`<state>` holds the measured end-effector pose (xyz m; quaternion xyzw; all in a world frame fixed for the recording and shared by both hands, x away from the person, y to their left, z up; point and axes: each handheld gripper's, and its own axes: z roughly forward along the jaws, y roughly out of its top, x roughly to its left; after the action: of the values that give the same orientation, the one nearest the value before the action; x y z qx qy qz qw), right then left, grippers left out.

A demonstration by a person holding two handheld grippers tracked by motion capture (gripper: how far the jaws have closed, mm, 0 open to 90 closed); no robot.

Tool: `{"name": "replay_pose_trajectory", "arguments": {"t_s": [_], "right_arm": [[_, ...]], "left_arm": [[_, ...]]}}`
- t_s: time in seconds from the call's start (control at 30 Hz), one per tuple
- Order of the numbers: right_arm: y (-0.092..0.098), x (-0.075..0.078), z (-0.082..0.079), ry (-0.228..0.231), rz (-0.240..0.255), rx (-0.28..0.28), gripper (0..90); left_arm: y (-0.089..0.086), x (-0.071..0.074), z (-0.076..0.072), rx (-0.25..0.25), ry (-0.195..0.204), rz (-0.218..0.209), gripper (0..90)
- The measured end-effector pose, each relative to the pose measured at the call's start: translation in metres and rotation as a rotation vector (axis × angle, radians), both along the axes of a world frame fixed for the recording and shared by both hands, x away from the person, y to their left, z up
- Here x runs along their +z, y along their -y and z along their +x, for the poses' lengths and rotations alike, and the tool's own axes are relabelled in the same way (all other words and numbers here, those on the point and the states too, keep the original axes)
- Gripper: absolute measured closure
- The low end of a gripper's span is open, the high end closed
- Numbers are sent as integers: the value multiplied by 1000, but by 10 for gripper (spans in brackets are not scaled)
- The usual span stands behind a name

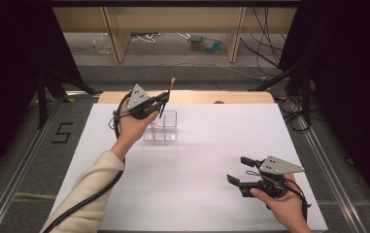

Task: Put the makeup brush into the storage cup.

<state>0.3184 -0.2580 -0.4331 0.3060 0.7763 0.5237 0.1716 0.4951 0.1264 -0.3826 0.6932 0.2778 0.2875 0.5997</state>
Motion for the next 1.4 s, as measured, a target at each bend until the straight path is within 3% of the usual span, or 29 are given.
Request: {"name": "replay_pose_trajectory", "arguments": {"t_s": [1.4], "right_arm": [[0, 0, 0, 1, 0, 1, 216]], "left_arm": [[-1, -7, 7, 14, -2, -9, 831]]}}
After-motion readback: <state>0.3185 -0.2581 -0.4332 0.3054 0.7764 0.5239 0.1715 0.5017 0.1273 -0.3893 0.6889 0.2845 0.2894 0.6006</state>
